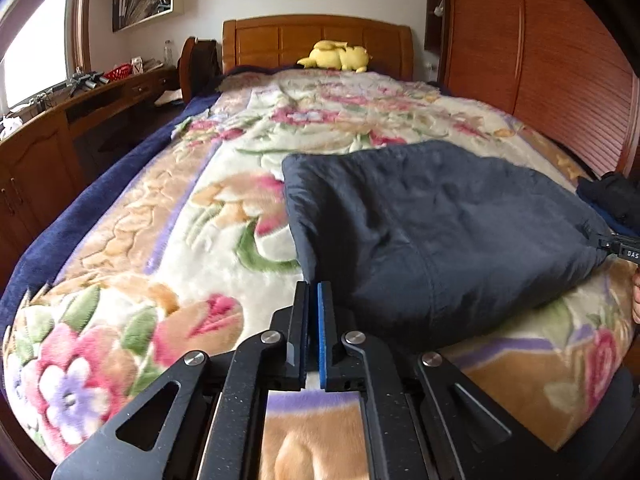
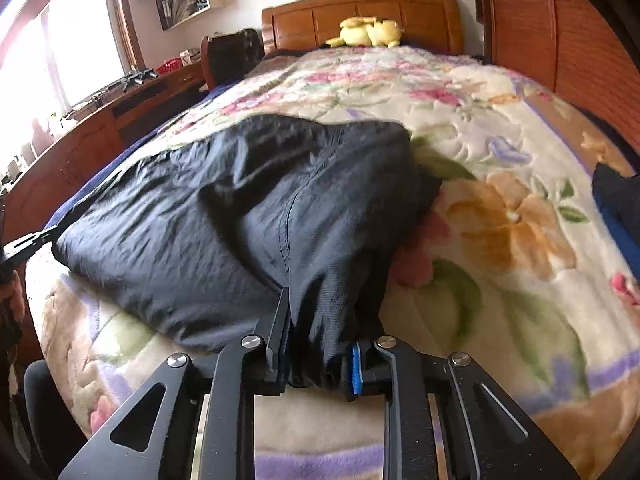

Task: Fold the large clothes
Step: 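Grasp the folded jacket edge with the left gripper while the right gripper grasps it too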

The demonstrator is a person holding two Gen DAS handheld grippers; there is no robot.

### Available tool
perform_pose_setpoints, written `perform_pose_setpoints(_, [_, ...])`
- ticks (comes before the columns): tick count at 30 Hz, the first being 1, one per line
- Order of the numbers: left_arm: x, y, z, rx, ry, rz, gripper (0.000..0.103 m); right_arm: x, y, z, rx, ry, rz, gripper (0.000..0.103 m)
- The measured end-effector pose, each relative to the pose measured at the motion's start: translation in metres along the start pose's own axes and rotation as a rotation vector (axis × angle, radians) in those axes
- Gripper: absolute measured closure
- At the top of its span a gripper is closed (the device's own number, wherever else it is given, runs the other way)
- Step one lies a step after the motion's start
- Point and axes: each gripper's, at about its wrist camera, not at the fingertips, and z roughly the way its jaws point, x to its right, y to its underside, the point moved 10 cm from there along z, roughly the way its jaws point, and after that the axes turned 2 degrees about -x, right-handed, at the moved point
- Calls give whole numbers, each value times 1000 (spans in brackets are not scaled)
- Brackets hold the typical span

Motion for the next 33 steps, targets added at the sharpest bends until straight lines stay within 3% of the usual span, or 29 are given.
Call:
perform_pose_setpoints(5, [5, 4, -28, 22, 8, 32, 99, -7, 2, -28, 31, 6, -61, 82])
perform_pose_setpoints(14, [32, 44, -72, 7, 42, 45, 99, 0, 34, -83, 33, -8, -85, 82])
perform_pose_setpoints(23, [34, 50, -67, 14, 14, 42, 96, 8, 56, -71, 2, 27, -62, 76])
perform_pose_setpoints(27, [33, 43, -76, 41, 14, 46, 76, 11, 54, -67, 5, 48, -34, 66])
perform_pose_setpoints(28, [34, 40, -77, 48, 15, 46, 65, 11, 54, -67, 8, 55, -33, 64])
perform_pose_setpoints(29, [35, 37, -78, 49, 17, 47, 63, 9, 54, -69, 12, 60, -32, 62])
perform_pose_setpoints(31, [40, 34, -76, 39, 23, 50, 59, 9, 54, -66, 19, 76, -26, 54])
perform_pose_setpoints(33, [51, 29, -73, 43, 33, 58, 42, 11, 57, -63, 18, 87, -12, 40])
